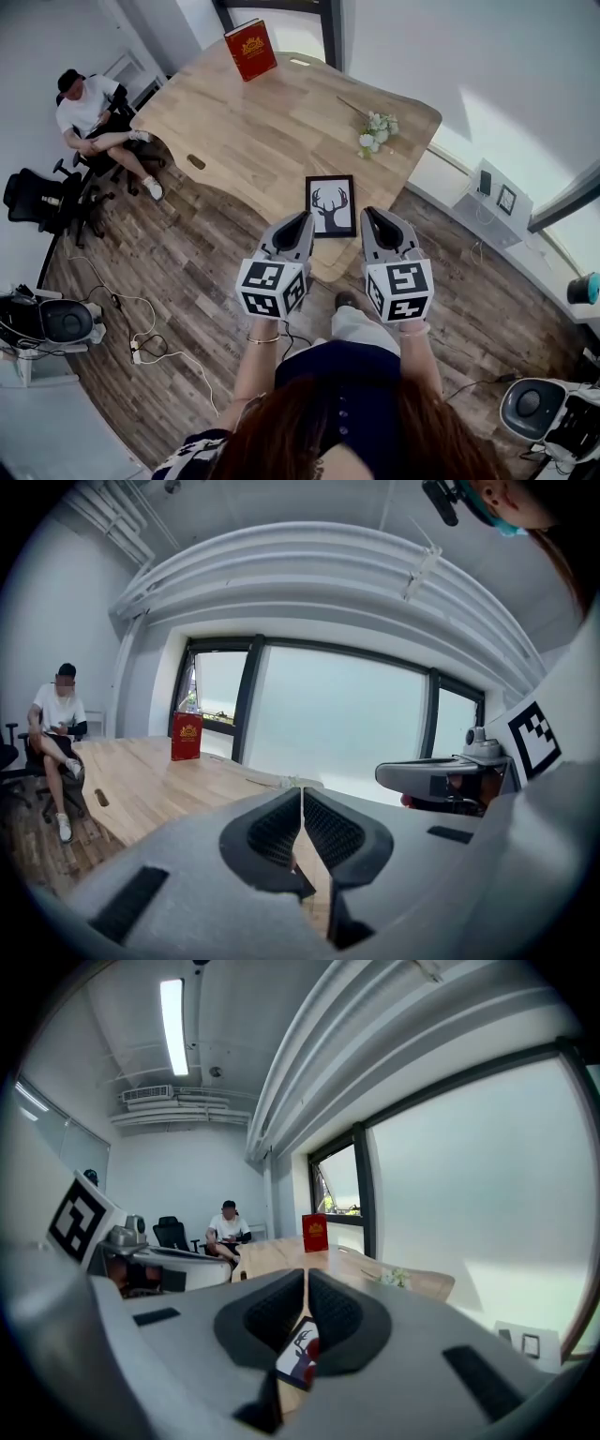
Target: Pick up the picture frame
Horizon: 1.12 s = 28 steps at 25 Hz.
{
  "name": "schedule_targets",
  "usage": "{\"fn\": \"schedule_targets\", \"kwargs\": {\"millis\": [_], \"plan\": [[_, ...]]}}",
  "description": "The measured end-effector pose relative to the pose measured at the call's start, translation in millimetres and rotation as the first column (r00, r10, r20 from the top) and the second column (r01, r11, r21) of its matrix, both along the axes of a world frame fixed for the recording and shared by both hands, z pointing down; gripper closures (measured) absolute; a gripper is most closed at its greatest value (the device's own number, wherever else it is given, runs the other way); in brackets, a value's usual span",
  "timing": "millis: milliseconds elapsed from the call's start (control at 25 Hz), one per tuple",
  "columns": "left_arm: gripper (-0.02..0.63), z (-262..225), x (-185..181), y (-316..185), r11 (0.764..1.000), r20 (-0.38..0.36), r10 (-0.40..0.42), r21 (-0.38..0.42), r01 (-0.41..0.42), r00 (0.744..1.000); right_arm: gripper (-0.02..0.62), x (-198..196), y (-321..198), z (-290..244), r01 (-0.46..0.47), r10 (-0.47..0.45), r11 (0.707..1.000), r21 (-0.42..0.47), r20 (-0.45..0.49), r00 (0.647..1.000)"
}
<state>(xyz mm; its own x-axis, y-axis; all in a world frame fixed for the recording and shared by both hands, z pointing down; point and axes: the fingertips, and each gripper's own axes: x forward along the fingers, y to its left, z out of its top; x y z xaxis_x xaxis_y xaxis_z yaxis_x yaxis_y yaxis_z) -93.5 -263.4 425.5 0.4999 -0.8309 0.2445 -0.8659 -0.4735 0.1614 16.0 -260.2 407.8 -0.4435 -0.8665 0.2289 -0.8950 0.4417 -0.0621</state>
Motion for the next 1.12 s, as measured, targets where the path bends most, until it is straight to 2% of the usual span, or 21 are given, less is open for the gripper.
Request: {"fn": "schedule_targets", "kwargs": {"millis": [520,720,880,920,1000,1120], "plan": [[0.575,43,-9,-51,0.995,0.007,-0.009,-0.101,0.01,1.0,0.567,-5,-53,51,0.064,-0.069,0.99,-0.127,-0.039,0.997],[0.574,69,-12,-65,0.986,0.01,0.006,-0.169,-0.004,1.0,0.565,-7,-70,76,0.08,-0.092,0.98,-0.183,-0.056,0.994],[0.574,90,-15,-76,0.976,0.019,0.015,-0.219,-0.01,1.0,0.537,-10,-81,96,0.093,-0.111,0.968,-0.232,-0.066,0.992],[0.565,95,-15,-79,0.972,0.021,0.019,-0.236,-0.014,1.0,0.532,-9,-84,100,0.093,-0.113,0.966,-0.242,-0.07,0.991],[0.494,106,-15,-84,0.963,0.021,0.022,-0.27,-0.015,1.0,0.52,-9,-89,109,0.092,-0.116,0.961,-0.26,-0.078,0.99],[0.484,122,-19,-92,0.951,0.025,0.018,-0.31,-0.009,1.0,0.509,-10,-97,124,0.094,-0.124,0.952,-0.292,-0.088,0.988]]}}
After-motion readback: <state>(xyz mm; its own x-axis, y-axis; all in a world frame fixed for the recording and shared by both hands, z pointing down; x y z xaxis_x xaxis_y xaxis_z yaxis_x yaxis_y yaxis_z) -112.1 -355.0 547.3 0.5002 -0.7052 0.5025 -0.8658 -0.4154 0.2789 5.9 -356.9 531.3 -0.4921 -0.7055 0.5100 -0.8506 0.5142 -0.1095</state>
